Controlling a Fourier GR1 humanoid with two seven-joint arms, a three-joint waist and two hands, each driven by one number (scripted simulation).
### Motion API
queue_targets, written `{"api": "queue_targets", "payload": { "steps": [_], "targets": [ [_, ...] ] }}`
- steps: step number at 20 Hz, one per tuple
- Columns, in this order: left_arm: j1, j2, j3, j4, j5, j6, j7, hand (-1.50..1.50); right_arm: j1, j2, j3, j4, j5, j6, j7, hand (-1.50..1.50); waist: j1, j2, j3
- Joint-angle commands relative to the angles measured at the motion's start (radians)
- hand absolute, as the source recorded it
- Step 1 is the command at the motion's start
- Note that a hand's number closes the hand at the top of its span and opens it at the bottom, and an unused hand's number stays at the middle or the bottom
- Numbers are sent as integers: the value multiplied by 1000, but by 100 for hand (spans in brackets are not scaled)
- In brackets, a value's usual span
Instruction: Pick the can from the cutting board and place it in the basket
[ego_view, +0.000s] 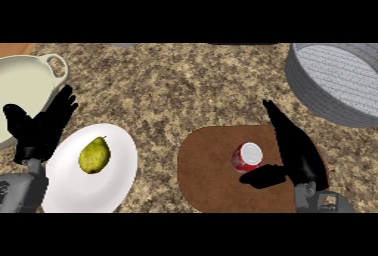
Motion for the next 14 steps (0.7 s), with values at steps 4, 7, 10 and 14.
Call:
{"api": "queue_targets", "payload": {
  "steps": [4, 7, 10, 14],
  "targets": [
    [-13, -18, 46, 14, -42, -21, 8, 0, 105, 37, 14, -23, 70, -27, -90, -150, -2, -1, 0],
    [-32, -36, 42, -9, -54, -35, 45, 0, 124, 31, -10, -47, 54, 21, -108, -150, -2, 0, 0],
    [21, -37, 45, -78, -44, -39, 51, 0, 146, 27, -44, -33, -6, 13, -195, -150, 1, -1, 0],
    [-46, -80, 41, 28, -104, -12, -1, 0, 110, 94, 19, 20, 78, -9, -182, -150, -1, 0, 0]
  ]
}}
